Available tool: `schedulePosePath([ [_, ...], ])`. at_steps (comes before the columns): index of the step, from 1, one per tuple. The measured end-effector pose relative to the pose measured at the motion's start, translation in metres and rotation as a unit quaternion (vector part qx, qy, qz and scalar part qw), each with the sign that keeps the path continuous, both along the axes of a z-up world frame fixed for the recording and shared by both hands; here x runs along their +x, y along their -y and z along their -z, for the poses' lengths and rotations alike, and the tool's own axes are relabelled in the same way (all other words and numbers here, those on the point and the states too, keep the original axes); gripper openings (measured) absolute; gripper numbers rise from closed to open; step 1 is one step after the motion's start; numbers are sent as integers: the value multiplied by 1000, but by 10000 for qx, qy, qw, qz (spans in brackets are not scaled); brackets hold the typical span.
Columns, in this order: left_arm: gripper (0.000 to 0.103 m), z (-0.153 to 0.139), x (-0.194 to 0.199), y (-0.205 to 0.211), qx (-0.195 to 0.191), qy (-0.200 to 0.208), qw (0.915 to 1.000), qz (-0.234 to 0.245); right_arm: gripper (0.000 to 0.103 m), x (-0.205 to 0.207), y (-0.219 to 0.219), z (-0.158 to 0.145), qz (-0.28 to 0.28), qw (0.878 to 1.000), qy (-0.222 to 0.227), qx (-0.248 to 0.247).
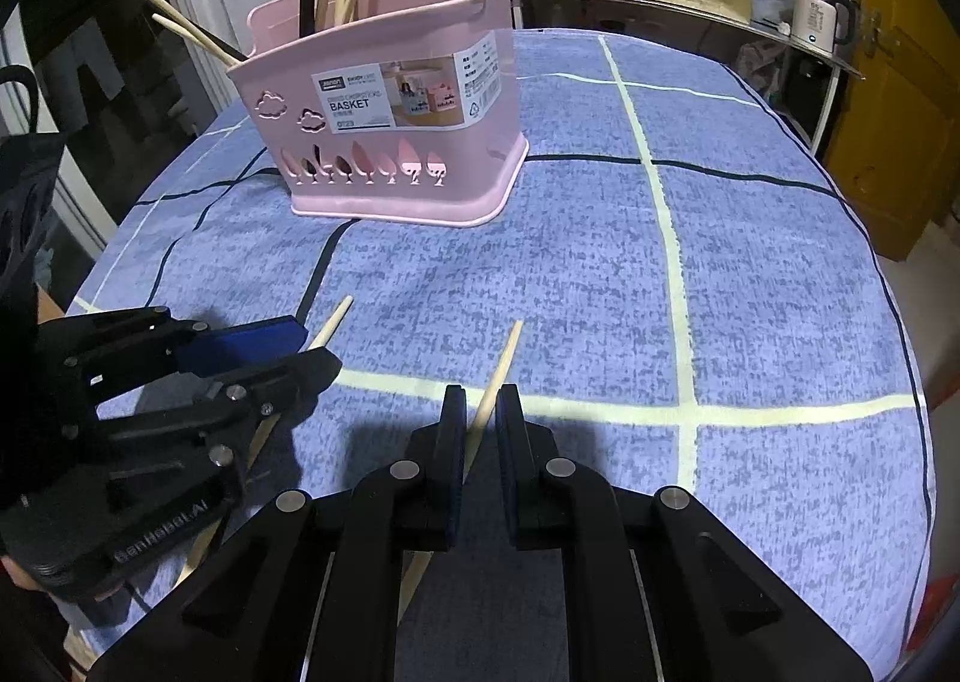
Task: Organize utensils
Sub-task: 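Grasp a wooden chopstick with the right tool while the left tool grasps another, then lift both wooden chopsticks upright and carry them toward the pink basket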
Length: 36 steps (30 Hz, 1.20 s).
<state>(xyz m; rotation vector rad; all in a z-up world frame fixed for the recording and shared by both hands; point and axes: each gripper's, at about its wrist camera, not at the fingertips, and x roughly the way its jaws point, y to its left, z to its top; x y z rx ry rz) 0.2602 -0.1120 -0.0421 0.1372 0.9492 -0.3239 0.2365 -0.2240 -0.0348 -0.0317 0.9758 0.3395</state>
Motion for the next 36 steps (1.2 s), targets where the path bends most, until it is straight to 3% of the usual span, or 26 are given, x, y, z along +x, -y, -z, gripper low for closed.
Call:
schedulePosePath([
  [1, 8, 0, 0, 0, 45, 16, 10000, -4, 10, 0, -1, 0, -9, 10000, 15, -21],
  [9, 6, -8, 5, -7, -160, -70, 9998, -31, 4, -3, -1, -4, -93, 9998, 95, 142],
  [28, 6, -117, -29, -58, -634, 874, 9941, -34, 4, -22, 0, -82, -327, 9906, 1060, 798],
  [36, 6, -141, -38, -66, -761, 1086, 9912, -35, 4, -32, 2, -108, -421, 9836, 1425, 1018],
])
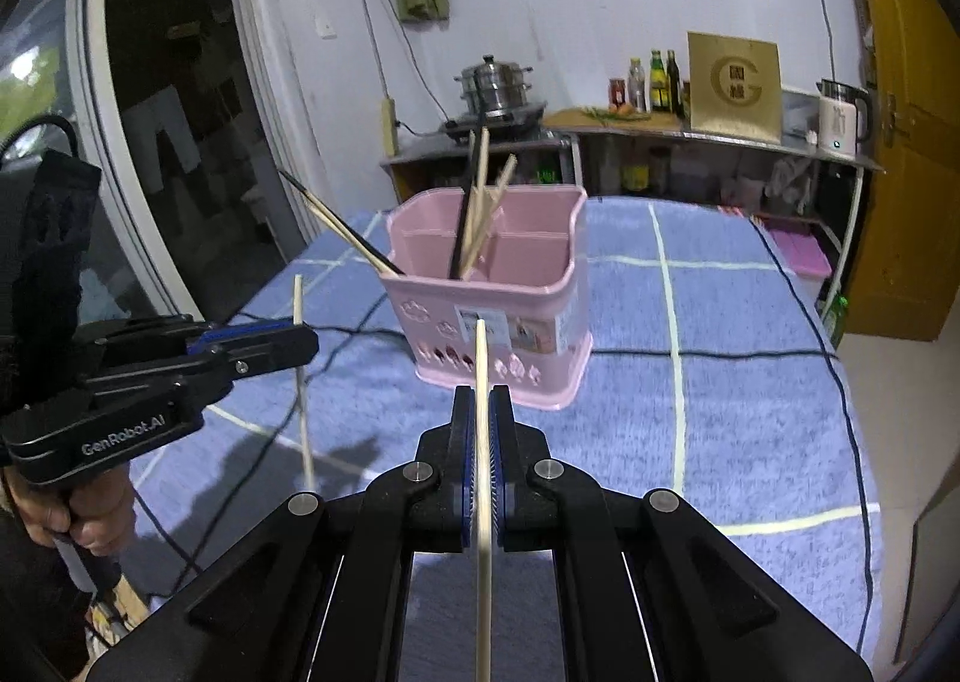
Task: Organize utensils
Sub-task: 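Lift both wooden chopsticks upright and carry them toward the pink basket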
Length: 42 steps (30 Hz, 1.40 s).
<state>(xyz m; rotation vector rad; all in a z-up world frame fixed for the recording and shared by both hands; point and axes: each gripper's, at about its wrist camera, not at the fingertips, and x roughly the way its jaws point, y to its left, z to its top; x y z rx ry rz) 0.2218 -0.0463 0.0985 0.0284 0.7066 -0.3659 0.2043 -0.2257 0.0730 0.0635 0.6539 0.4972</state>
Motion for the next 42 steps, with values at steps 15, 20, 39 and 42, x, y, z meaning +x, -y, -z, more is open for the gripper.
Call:
schedulePosePath([
  [15, 6, 9, 4, 10, -180, -195, 9994, 218, 4, -18, -8, 4, -492, 9986, 192, 102],
  [20, 6, 8, 4, 5, -153, -143, 9997, 136, 4, -10, 1, 14, -309, 9994, 105, 110],
  [39, 6, 10, 8, -3, -152, -160, 9997, 83, 5, 47, 15, 112, 227, 9814, -1664, -928],
  [42, 6, 10, 10, -3, -157, -157, 9997, 82, 5, 50, 10, 111, 190, 9804, -1659, -1049],
])
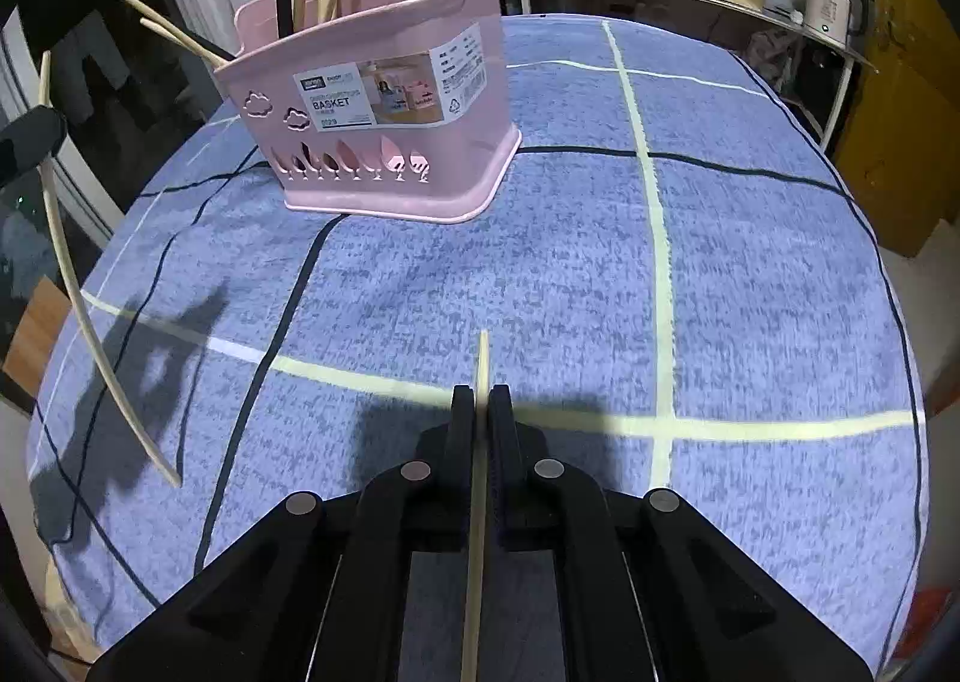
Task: Organize utensils
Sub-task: 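Lift both wooden chopsticks upright and carry them toward the pink basket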
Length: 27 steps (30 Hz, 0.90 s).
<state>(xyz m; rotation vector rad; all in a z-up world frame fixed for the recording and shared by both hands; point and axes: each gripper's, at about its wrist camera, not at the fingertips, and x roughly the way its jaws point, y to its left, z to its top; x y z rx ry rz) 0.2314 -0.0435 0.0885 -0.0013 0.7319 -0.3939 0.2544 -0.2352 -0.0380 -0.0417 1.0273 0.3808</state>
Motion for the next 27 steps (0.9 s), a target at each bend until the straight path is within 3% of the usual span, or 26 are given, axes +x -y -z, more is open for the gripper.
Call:
schedulePosePath([
  [8, 6, 1, 2, 0, 10, -24, 10000, 5, 5, 12, -19, -1, -306, 9984, -152, -461],
  [14, 6, 1, 4, 2, 22, -35, 10000, 31, 4, 14, -19, -7, -358, 9991, -61, -237],
  [20, 6, -8, 2, 0, 26, 75, 10000, 9, 4, -2, -12, -54, -327, 9975, 604, 194],
  [27, 6, -23, -5, -4, 15, 219, 9998, -31, 4, -22, -5, -114, -373, 9874, 1350, 737],
])
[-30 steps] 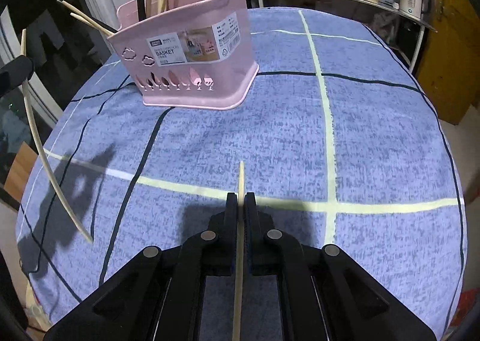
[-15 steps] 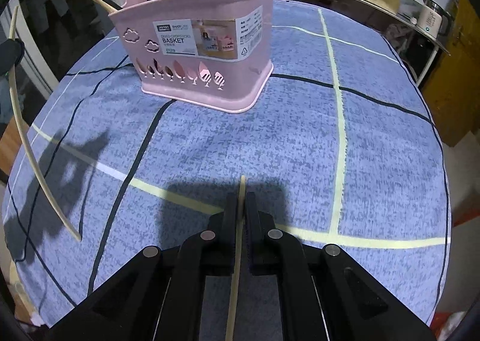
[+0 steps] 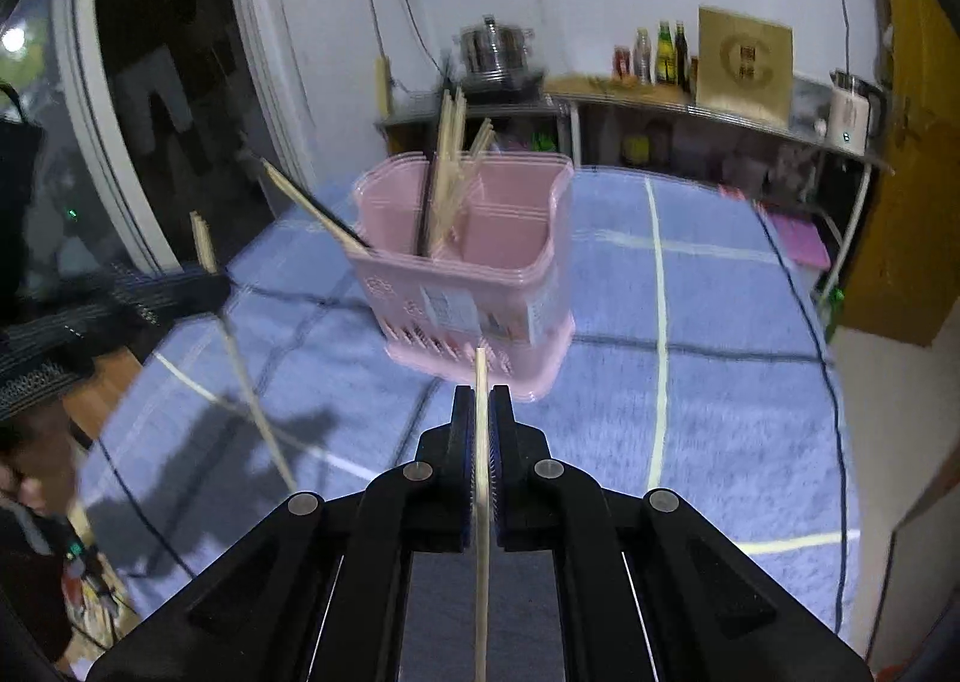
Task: Organize utensils
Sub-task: 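Lift both wooden chopsticks upright and carry them toward the pink basket, then lower both wooden chopsticks into the pink basket and open both tools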
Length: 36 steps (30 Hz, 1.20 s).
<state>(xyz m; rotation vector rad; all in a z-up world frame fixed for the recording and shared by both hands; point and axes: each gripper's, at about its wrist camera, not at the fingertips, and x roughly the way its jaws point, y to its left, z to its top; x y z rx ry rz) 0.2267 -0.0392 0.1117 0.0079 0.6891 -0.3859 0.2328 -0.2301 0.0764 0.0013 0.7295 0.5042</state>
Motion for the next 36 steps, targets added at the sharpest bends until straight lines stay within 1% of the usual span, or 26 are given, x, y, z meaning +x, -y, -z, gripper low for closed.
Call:
schedulePosePath([
  [4, 6, -4, -5, 0, -5, 36, 10000, -1, 4, -8, -4, -18, -35, 9996, 273, 84],
  [12, 6, -14, -12, -2, 18, 115, 9999, 4, 4, -22, -9, -26, -111, 9988, 460, 103],
  [20, 6, -25, -10, -9, 125, 178, 9997, -94, 4, -29, -11, -40, -167, 9971, 714, 180],
  [29, 6, -49, 16, -22, 116, 264, 9991, -302, 4, -22, -27, -67, -296, 9936, 1050, 285],
  [36, 6, -84, 41, -30, -51, 511, 9978, -426, 4, -5, -43, -87, -358, 9903, 1273, 430],
])
